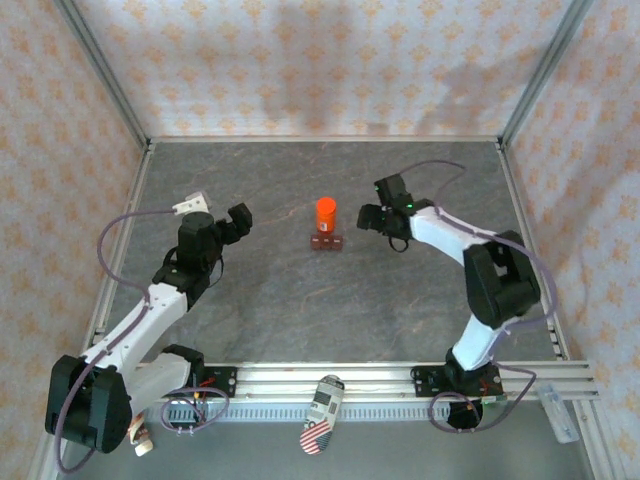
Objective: Sort the pills into containers
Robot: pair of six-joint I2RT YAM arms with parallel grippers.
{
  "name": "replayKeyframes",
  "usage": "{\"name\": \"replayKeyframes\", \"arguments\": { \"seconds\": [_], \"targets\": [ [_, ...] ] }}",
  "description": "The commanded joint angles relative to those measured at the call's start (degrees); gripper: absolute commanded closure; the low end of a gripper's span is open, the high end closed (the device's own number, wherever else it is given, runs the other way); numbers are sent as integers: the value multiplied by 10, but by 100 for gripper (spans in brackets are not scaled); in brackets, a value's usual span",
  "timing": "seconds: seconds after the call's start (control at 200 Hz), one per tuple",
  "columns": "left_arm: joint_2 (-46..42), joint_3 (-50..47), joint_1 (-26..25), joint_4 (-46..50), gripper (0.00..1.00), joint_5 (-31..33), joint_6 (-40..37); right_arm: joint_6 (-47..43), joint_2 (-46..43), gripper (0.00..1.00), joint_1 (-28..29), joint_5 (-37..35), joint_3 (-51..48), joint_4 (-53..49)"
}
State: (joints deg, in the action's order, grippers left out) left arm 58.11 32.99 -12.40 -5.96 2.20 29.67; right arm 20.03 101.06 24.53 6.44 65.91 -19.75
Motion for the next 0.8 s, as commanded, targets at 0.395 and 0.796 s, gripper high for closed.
{"name": "replayKeyframes", "arguments": {
  "seconds": [0.395,0.796],
  "targets": [
    [6,9,-7,11,0,-19,25,16,104,15,69,-83,81,-41],
    [1,-10,-7,-1,0,-21,31,0,55,15,124,-93,20,-37]
  ]
}}
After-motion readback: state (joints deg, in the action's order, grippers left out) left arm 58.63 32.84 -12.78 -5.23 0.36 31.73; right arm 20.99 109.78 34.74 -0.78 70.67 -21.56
